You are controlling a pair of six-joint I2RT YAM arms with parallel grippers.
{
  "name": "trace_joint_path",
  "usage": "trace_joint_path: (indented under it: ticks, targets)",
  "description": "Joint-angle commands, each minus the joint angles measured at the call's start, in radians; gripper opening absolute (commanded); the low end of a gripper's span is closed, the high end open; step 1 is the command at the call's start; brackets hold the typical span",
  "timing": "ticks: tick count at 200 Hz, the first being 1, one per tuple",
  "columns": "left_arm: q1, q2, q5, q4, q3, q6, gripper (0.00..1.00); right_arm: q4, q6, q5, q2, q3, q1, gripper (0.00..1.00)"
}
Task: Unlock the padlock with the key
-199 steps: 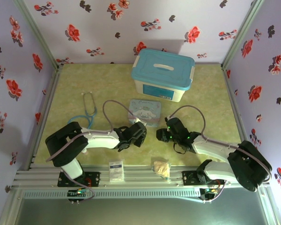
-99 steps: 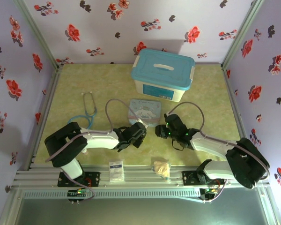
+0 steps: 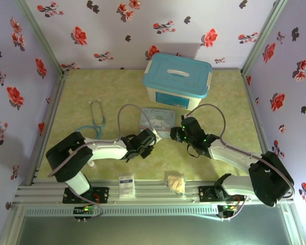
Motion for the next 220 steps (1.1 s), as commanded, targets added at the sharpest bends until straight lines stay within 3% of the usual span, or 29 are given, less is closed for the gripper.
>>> trace_joint_path:
  ticks: [1, 88, 149, 188, 220]
  targets:
    - [0.009, -0.019, 0.021, 0.029, 0.043, 0.102, 0.24, -0.013, -0.019, 0.035, -0.013, 0.033, -0.014, 0.48]
    - [0.049, 0.002, 0.1, 0.044, 0.107, 0.227, 0.23, -0.015, -0.007, 0.006, 0.135, 0.146, -0.051, 0.49]
    - [0.036, 0.015, 0.066, 0.041, 0.116, 0.256, 0.22, -0.027, -0.006, 0.092, 0.138, 0.128, -0.085, 0.49]
    - [0.032, 0.047, 0.029, 0.041, 0.129, 0.282, 0.21, 0.058, 0.009, -0.017, 0.197, 0.127, -0.123, 0.49]
    - [0.023, 0.041, 0.029, 0.103, 0.111, 0.329, 0.21, 0.195, 0.028, -0.138, 0.241, 0.097, -0.119, 0.39]
